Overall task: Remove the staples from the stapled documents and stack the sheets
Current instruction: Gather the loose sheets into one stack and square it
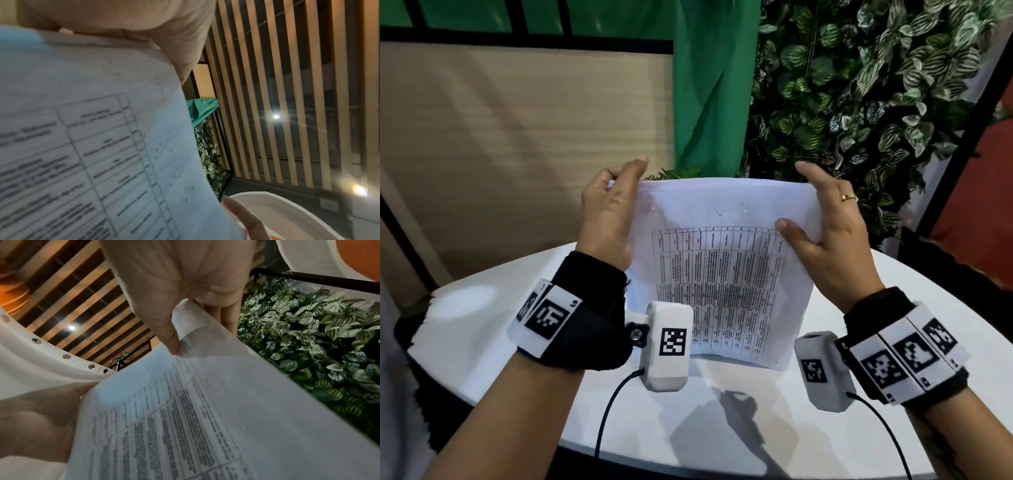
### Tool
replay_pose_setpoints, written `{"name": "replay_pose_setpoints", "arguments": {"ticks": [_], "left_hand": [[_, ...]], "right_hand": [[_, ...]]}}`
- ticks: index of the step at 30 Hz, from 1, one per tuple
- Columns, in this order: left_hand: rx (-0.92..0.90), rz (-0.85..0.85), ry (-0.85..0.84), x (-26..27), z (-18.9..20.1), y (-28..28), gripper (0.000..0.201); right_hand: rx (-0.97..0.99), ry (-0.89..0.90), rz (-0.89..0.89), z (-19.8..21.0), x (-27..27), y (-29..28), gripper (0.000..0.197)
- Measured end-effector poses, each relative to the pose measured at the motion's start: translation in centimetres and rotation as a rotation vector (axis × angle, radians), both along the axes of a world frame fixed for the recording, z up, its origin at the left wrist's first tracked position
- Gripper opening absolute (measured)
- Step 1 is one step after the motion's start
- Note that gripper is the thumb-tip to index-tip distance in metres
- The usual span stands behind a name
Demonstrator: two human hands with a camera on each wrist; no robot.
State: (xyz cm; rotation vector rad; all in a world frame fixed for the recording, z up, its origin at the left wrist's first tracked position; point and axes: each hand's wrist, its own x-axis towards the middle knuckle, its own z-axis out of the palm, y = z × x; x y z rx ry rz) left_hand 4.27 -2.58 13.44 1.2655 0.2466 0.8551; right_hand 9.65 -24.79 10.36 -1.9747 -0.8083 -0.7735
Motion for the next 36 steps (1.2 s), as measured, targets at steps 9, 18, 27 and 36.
{"name": "replay_pose_setpoints", "arguments": {"ticks": [9,18,27,36], "left_hand": [[0.103,-0.096,-0.034,-1.6,-3.3,0.8,0.100],[0.227,-0.182,-0.126,-2.2,-6.7,0.1,0.032],[0.191,-0.168,-0.056,-2.5,-7.6,0.2,0.066],[0.013,-0.014,0.002,0.0,-0.2,0.3,0.038]], "right_hand": [[0.463,0.474,0.333,-2.7,-1.2,0.5,0.076],[0.617,0.607,0.298,-5.7,-0.5,1.5,0.039],[0.411,0.543,0.254,-6.0,-0.7,0.7,0.078],[-0.182,0.086,-0.079,0.6,-1.6,0.1,0.063]]}}
